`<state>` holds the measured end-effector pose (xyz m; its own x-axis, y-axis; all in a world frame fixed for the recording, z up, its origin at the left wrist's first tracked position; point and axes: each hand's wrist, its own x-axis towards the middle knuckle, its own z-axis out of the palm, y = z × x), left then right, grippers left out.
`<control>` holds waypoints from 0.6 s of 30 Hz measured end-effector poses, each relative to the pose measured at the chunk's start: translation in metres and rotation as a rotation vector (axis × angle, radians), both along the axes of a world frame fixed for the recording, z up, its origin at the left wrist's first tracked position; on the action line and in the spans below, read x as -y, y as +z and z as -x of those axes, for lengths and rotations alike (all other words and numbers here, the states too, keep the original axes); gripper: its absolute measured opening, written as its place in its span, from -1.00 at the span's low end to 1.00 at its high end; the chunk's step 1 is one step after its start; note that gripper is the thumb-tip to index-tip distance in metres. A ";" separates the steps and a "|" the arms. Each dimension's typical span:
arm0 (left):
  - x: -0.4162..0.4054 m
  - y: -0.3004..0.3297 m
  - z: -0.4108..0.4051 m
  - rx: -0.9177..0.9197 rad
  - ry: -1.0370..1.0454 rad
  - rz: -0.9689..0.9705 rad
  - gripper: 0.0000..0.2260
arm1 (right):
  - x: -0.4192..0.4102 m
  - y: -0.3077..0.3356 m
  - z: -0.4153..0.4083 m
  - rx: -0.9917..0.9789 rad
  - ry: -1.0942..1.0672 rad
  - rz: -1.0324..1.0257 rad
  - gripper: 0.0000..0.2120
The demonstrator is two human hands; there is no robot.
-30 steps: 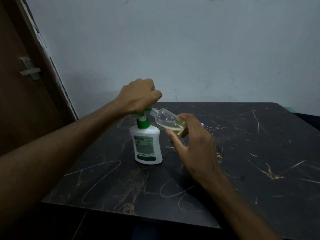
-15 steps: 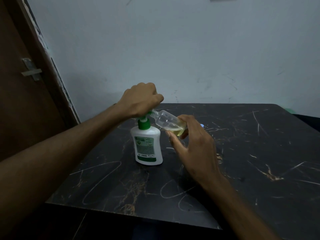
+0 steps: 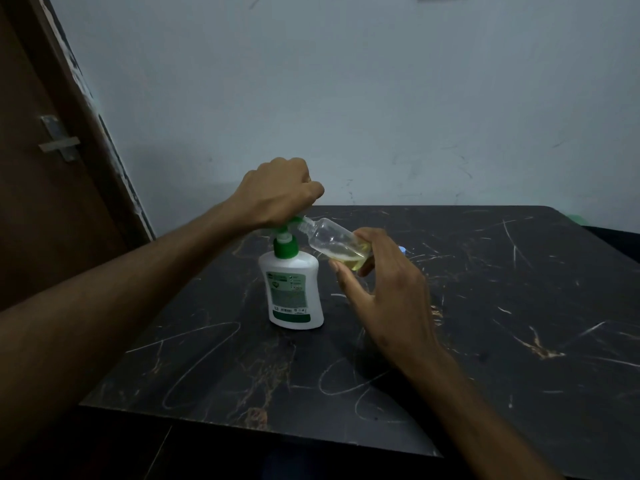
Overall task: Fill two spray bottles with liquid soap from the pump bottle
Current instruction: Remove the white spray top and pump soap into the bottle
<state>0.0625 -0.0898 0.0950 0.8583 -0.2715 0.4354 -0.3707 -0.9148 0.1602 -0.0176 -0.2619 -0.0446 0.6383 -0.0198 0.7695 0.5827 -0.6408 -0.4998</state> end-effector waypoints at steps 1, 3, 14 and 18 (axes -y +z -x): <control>0.001 -0.002 -0.001 -0.008 0.004 0.009 -0.68 | 0.000 0.000 0.000 0.001 0.001 -0.001 -0.63; 0.001 -0.007 -0.002 -0.021 0.024 0.018 -0.64 | -0.001 0.000 0.000 0.001 0.003 0.001 -0.64; -0.002 -0.012 -0.008 -0.015 -0.011 -0.003 -0.67 | 0.000 -0.001 0.000 0.002 0.012 0.000 -0.65; -0.003 -0.003 -0.005 0.010 -0.027 -0.025 -0.71 | 0.000 -0.001 0.001 -0.001 0.002 0.007 -0.64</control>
